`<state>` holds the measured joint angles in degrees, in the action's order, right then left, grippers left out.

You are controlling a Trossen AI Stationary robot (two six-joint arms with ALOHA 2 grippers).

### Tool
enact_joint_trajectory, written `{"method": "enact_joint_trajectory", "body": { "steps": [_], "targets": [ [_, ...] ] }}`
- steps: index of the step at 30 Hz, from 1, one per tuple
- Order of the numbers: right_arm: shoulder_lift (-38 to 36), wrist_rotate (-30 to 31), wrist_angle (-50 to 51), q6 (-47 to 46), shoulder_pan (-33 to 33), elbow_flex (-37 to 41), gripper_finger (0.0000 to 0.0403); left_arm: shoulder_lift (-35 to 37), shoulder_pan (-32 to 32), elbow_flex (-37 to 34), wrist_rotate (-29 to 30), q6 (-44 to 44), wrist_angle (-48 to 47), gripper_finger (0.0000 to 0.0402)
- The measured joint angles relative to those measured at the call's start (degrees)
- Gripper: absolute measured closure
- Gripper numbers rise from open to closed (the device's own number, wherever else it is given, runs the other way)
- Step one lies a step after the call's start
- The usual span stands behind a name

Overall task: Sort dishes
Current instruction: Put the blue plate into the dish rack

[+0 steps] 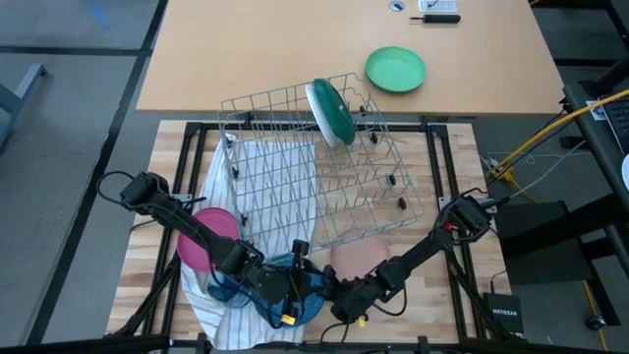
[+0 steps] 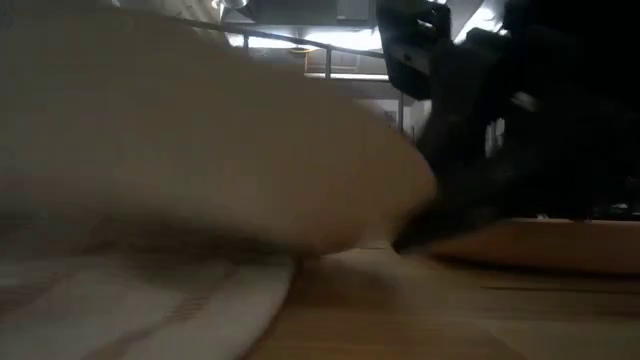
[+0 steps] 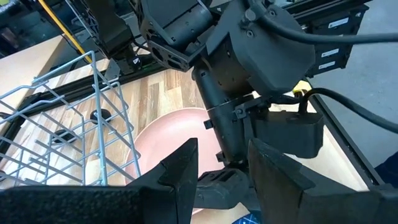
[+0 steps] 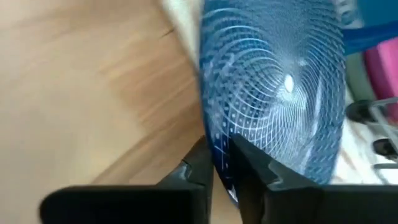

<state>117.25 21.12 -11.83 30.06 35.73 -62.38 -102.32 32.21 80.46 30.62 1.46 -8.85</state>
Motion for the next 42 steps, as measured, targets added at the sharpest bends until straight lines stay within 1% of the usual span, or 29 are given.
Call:
{"method": "enact_joint_trajectory", "body": {
  "steps": [2,7,13,18,23,26,29,32,39,42],
  "targets": [
    [-0.15,0.47,-0.18,-0.59,-0.04,-0.01,0.0368,0.00,0.00,-0.01,-0.01,0.00,-0.02,0.0270],
    [0.02,2.35,-1.68,-1.11,0.67,0.12,0.0365,0.00,0.00,0.01,-0.01,0.00,0.03,0.0270],
    [0.05,3.06,2.38,-1.65,1.76,-2.40,0.0369,0.00,0.06,-0.01,0.01,0.16,2.21,0.0270],
    [0.07,4.16,9.76,-4.09,2.23,-6.47,0.0370,0.00,0.67,0.00,0.01,0.40,5.85,0.0270],
    [0.07,3.75,17.96,-8.85,2.58,-10.51,0.0370,0.00,2.05,0.01,0.01,0.41,5.71,0.0270],
    [0.07,3.41,21.17,-10.74,3.16,-11.99,0.0370,0.00,3.02,0.00,0.01,0.41,5.71,0.0270],
    [0.07,2.59,24.52,-12.46,4.05,-13.79,0.0370,0.00,4.07,0.01,0.01,0.41,5.69,0.0270],
    [0.07,1.68,28.49,-16.20,5.02,-16.01,0.0370,0.00,5.29,-0.01,0.01,0.17,5.65,0.0270],
    [0.07,-0.15,38.81,-24.77,6.29,-22.77,0.0370,0.00,8.94,-0.01,-0.01,-2.46,5.60,0.0270],
    [0.07,-1.21,41.43,-27.29,6.27,-25.06,0.0370,0.00,10.56,-0.01,-0.62,-4.10,5.54,0.0270]
  ]
}}
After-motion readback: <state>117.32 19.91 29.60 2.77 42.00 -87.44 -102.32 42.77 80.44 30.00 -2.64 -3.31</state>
